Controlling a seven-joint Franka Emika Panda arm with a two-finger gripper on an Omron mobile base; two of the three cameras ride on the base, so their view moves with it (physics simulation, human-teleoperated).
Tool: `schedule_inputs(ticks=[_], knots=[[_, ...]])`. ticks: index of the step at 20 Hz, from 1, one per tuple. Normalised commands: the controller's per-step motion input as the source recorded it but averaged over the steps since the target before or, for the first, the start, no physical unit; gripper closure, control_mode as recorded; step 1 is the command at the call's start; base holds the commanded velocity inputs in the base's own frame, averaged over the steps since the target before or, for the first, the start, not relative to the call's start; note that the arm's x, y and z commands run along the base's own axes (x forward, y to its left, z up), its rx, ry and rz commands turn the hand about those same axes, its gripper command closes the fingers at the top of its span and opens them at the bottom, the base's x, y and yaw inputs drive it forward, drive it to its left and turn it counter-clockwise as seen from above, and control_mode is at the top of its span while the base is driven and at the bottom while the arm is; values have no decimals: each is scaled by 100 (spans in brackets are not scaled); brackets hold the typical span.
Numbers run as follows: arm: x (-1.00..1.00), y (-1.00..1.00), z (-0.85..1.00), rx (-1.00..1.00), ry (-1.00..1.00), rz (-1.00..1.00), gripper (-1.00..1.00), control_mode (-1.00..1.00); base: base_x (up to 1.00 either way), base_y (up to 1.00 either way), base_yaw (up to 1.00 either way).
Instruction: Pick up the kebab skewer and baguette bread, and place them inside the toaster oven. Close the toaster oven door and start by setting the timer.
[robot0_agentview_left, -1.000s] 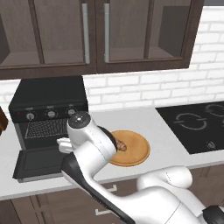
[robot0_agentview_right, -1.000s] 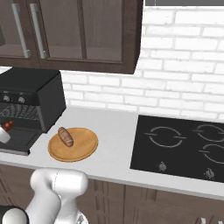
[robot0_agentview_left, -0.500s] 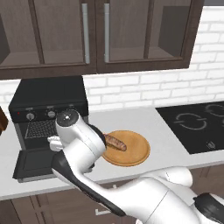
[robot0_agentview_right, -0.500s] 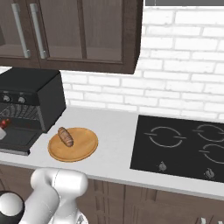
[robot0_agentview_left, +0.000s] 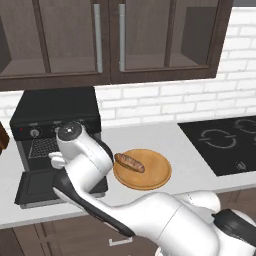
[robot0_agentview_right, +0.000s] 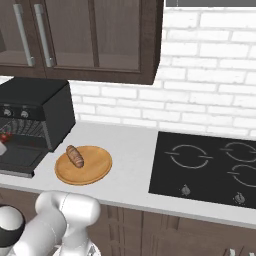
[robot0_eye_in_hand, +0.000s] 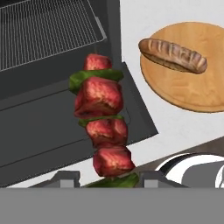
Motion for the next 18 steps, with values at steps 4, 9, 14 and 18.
schedule_inputs(ticks=[4,9,14,18], knots=[[0,44,0,0,-5,0,100,-100,0,0,0],[22,17,0,0,-9,1,100,-100,0,0,0],[46,-17,0,0,-3,0,100,-100,0,0,0],[39,-59,0,0,0,0,100,-100,0,0,0]])
